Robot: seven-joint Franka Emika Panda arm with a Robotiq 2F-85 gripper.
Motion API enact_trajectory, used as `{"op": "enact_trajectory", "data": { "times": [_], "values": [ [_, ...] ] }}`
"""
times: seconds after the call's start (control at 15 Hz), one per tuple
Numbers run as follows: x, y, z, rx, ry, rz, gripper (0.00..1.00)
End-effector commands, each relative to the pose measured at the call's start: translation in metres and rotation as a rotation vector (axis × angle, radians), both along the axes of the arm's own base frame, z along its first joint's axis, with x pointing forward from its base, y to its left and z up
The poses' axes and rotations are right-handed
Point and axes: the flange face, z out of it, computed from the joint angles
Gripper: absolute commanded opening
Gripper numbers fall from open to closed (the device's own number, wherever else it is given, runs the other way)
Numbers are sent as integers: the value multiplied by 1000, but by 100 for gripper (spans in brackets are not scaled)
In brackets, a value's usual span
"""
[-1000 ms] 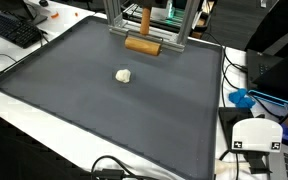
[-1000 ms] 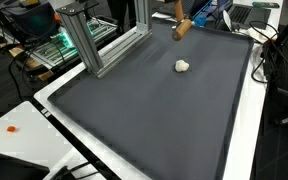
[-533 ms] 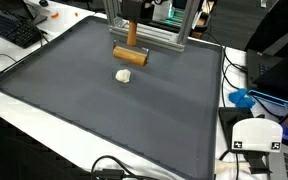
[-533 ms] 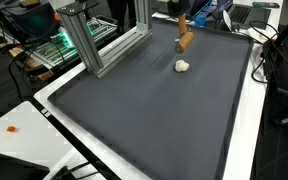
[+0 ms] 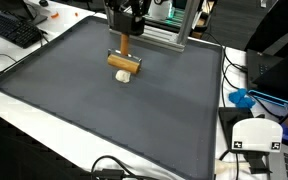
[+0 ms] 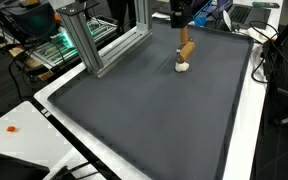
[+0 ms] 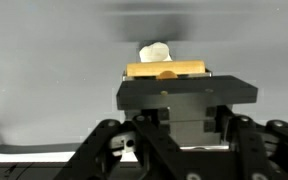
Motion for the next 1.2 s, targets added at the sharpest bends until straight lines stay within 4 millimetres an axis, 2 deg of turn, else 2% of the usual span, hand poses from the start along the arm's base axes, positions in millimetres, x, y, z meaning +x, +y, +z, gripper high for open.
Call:
{"op": "enact_trajectory", "data": {
  "times": [0.0,0.53,1.13],
  "values": [
    [12,-4,-9,-16,14,7,35],
    [19,-7,-36,-26,51,3,35],
    [20,-7,-47,-32,26,12,35]
  ]
}}
